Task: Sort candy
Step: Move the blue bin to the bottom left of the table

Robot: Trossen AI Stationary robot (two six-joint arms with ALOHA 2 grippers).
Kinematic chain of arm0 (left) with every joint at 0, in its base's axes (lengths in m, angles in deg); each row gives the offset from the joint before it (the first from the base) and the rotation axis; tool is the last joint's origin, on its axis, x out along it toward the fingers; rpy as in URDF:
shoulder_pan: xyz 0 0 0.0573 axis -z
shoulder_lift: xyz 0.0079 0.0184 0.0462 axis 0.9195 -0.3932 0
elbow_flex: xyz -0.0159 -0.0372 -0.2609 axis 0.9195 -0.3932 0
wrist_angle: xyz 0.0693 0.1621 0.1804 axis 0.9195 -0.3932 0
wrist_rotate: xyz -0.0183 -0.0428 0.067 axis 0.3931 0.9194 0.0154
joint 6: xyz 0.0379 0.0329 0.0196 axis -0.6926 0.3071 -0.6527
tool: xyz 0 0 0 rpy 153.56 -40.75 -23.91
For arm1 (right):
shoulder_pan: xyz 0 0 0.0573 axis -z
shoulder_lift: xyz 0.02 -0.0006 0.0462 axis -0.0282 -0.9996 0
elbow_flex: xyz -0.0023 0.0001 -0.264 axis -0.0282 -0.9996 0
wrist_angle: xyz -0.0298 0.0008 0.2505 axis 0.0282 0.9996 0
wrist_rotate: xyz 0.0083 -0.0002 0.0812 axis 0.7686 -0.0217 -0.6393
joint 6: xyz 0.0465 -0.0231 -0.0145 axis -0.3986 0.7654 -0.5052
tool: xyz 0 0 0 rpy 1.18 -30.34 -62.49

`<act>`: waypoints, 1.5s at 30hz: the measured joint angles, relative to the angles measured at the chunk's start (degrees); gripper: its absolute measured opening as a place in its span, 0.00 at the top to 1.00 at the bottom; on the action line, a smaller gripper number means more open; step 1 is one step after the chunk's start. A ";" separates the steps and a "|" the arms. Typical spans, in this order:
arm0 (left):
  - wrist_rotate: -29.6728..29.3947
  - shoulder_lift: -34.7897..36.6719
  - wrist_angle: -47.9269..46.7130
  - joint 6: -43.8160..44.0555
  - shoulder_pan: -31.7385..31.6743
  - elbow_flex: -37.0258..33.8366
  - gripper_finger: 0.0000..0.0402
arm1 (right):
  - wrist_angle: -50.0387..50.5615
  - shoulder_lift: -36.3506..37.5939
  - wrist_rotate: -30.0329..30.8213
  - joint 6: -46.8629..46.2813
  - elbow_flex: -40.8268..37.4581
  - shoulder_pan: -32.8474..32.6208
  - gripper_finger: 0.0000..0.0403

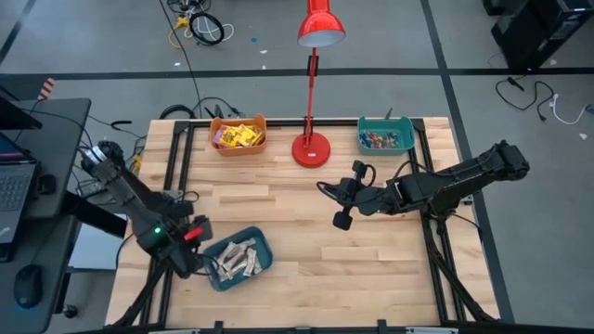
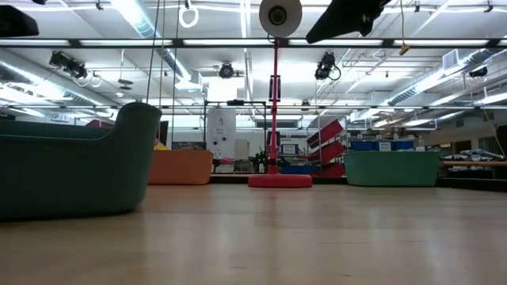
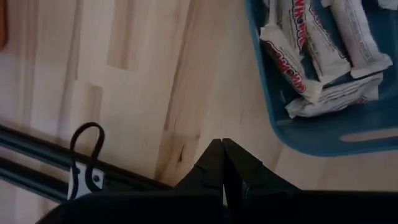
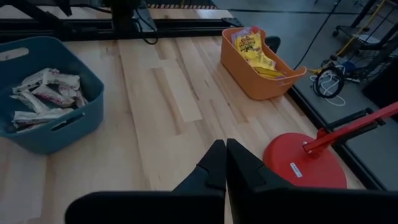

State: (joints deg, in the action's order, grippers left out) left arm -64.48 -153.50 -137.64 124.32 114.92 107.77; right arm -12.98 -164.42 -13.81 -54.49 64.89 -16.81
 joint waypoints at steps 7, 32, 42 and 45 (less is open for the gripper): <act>-0.34 -0.09 5.62 3.27 3.06 -6.11 1.00 | 0.00 0.00 -0.02 -0.06 0.00 -0.25 1.00; 0.22 -2.94 38.39 2.44 3.43 -13.33 1.00 | -0.31 -0.02 -0.20 -1.42 0.00 -2.01 1.00; 2.24 -8.33 51.17 -10.47 1.34 -13.33 1.00 | -1.10 -0.02 -0.22 -2.05 -0.02 -3.35 1.00; 0.63 -8.68 53.96 -15.11 -0.11 -13.33 1.00 | -1.72 -0.02 -0.22 -2.05 0.00 -3.62 1.00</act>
State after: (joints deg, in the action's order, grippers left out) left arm -63.85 -162.18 -83.68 109.22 114.82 94.44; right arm -14.70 -164.44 -14.03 -56.55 64.89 -20.43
